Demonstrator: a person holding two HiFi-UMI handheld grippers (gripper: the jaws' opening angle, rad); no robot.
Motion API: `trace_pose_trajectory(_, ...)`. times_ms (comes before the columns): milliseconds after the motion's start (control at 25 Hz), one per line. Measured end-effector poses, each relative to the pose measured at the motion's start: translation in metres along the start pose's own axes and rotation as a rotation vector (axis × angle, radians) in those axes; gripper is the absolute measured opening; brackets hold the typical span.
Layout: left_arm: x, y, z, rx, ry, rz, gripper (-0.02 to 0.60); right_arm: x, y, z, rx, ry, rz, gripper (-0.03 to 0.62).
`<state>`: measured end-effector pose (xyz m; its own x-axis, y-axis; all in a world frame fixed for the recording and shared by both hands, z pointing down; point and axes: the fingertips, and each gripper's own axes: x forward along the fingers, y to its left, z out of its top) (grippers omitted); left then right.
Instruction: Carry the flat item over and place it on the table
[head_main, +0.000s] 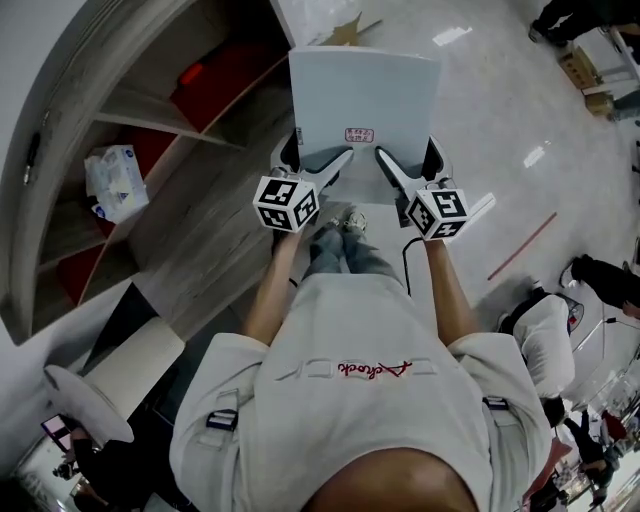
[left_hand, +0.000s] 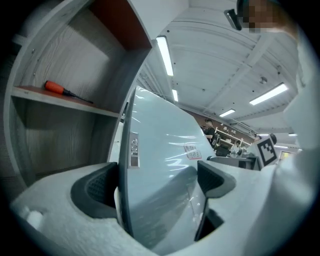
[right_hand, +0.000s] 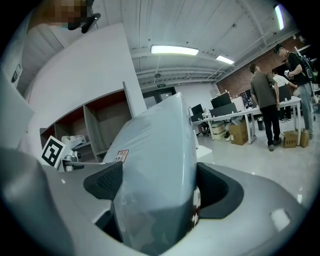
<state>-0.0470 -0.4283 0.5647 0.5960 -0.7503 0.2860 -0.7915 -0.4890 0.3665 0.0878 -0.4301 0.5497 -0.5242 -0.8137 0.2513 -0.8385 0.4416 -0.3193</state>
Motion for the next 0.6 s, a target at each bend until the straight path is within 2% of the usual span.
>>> trace_pose_trajectory(600, -0.015, 0.029, -0.089, -0.128, 0.131, 0.041, 0.503, 0.007, 0.004, -0.091, 0.062, 0.164, -0.012, 0.468)
